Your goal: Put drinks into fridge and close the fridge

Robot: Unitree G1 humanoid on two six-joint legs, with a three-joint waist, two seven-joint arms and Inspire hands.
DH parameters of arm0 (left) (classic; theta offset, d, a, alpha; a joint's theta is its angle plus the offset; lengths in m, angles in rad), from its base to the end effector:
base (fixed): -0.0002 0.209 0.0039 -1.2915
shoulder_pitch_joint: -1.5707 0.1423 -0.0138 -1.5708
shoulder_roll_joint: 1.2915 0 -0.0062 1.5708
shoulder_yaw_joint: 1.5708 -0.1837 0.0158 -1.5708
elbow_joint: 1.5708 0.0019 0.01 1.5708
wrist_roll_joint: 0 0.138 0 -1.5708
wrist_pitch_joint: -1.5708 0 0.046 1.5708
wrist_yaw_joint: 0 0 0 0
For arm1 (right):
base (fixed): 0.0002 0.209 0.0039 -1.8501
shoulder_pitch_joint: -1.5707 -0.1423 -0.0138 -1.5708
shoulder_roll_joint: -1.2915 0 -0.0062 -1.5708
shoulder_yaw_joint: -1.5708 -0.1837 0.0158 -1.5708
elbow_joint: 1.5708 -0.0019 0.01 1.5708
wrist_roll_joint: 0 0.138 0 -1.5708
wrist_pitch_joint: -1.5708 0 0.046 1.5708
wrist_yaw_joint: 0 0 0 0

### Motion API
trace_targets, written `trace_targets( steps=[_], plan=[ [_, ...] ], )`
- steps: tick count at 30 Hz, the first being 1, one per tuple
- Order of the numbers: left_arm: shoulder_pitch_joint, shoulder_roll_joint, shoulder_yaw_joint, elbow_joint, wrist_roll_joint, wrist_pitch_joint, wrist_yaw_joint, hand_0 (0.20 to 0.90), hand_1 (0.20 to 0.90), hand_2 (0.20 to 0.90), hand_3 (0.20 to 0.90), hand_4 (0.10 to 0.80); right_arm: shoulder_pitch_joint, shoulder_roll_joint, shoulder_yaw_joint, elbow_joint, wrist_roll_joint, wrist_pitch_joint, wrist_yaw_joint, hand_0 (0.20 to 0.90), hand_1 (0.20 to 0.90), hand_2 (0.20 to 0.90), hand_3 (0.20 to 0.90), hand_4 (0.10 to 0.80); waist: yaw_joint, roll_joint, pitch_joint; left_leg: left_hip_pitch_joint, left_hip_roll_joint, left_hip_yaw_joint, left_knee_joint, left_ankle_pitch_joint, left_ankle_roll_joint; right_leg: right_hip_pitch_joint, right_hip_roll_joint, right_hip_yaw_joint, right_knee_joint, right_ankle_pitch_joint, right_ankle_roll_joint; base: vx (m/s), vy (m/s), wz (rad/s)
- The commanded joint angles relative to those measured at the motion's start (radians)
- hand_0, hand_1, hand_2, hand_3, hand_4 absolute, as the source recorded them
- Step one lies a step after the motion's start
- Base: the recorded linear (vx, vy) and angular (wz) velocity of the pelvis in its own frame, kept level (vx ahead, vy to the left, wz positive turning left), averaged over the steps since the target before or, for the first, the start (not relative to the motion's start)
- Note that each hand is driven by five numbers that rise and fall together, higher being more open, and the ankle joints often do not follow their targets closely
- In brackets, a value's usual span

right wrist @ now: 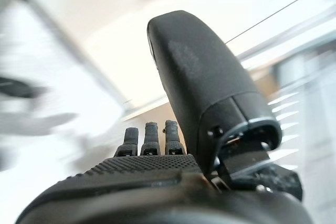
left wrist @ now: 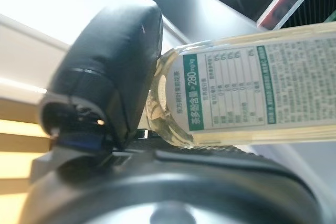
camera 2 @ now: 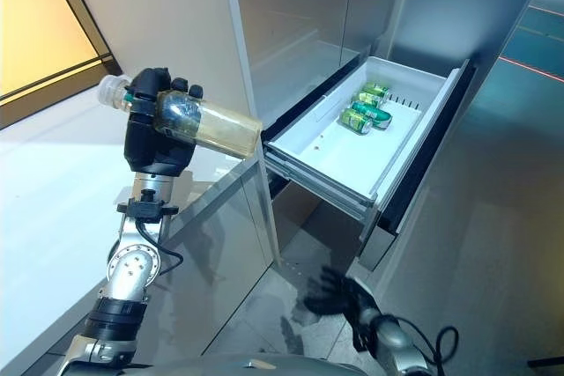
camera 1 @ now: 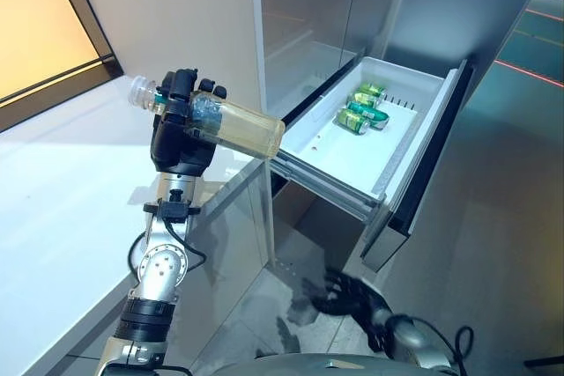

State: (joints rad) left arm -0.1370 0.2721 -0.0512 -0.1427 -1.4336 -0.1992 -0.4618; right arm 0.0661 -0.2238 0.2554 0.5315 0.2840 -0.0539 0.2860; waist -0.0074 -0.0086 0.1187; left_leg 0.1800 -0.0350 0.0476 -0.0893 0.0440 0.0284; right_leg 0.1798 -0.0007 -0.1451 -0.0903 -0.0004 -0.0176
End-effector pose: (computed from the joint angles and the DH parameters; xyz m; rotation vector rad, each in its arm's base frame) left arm 0.2252 0.1840 0.1043 -1.0868 -0.5972 -0.5459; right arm 0.1497 -0.1728 -0.0590 0.0853 0.5808 0.3691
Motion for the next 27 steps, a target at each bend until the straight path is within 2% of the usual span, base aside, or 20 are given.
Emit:
trace_targets(
  steps=[1, 5, 8, 10, 19, 27],
  plan=[
    [-0.094, 0.002, 0.025, -0.123, 0.023, -0.097, -0.114, 0.300, 0.300, 0.300, 0.200, 0.100, -0.068, -0.038, -0.031, -0.259, -0.016, -0.095, 0.070, 0.900, 0.900, 0.900, 0.900, 0.800, -0.008, 0.000, -0.037, 0.009, -0.011, 0.017, 0.002, -0.093, -0.004, -0.018, -0.025, -0.030, 0.072, -0.048, 0.078, -0.033, -0.027, 0.00],
    [-0.074, 0.021, 0.024, -0.136, 0.117, -0.136, -0.113, 0.300, 0.300, 0.300, 0.200, 0.100, -0.113, -0.119, -0.085, -0.512, -0.021, -0.100, 0.134, 0.900, 0.900, 0.900, 0.900, 0.800, -0.013, -0.003, -0.041, 0.005, -0.010, 0.020, 0.002, -0.092, -0.004, -0.022, -0.021, -0.020, 0.063, -0.040, 0.077, 0.000, 0.000, 0.00],
    [-0.077, 0.043, 0.015, -0.144, 0.184, -0.153, -0.100, 0.300, 0.300, 0.300, 0.200, 0.100, -0.183, -0.215, -0.117, -0.677, -0.028, -0.071, 0.157, 0.900, 0.900, 0.900, 0.900, 0.800, -0.010, -0.006, -0.045, 0.000, -0.009, 0.022, 0.002, -0.092, -0.005, -0.027, -0.021, -0.011, 0.058, -0.035, 0.077, -0.011, 0.000, -0.03],
    [-0.090, 0.052, 0.002, -0.146, 0.222, -0.154, -0.077, 0.300, 0.300, 0.300, 0.200, 0.100, -0.252, -0.262, -0.128, -0.747, -0.001, -0.011, 0.174, 0.900, 0.900, 0.900, 0.900, 0.800, -0.009, -0.008, -0.049, -0.003, -0.008, 0.024, 0.002, -0.091, -0.006, -0.029, -0.020, -0.007, 0.057, -0.033, 0.076, -0.012, -0.003, -0.14],
    [-0.136, 0.047, -0.085, -0.150, 0.331, -0.137, 0.013, 0.300, 0.300, 0.300, 0.200, 0.100, -0.390, -0.343, -0.126, -0.861, 0.075, 0.073, 0.228, 0.900, 0.900, 0.900, 0.900, 0.800, -0.014, -0.019, -0.055, -0.013, -0.009, 0.027, 0.002, -0.086, -0.006, -0.039, -0.014, 0.004, 0.057, -0.028, 0.071, -0.003, -0.002, -0.03],
    [-0.184, 0.050, -0.150, -0.129, 0.389, -0.144, 0.046, 0.300, 0.300, 0.300, 0.200, 0.100, -0.465, -0.379, -0.072, -0.855, 0.063, 0.140, 0.274, 0.900, 0.900, 0.900, 0.900, 0.800, -0.017, -0.029, -0.055, -0.016, -0.011, 0.026, 0.002, -0.082, -0.006, -0.040, -0.011, 0.008, 0.054, -0.022, 0.069, 0.000, 0.000, 0.00]
  ],
)
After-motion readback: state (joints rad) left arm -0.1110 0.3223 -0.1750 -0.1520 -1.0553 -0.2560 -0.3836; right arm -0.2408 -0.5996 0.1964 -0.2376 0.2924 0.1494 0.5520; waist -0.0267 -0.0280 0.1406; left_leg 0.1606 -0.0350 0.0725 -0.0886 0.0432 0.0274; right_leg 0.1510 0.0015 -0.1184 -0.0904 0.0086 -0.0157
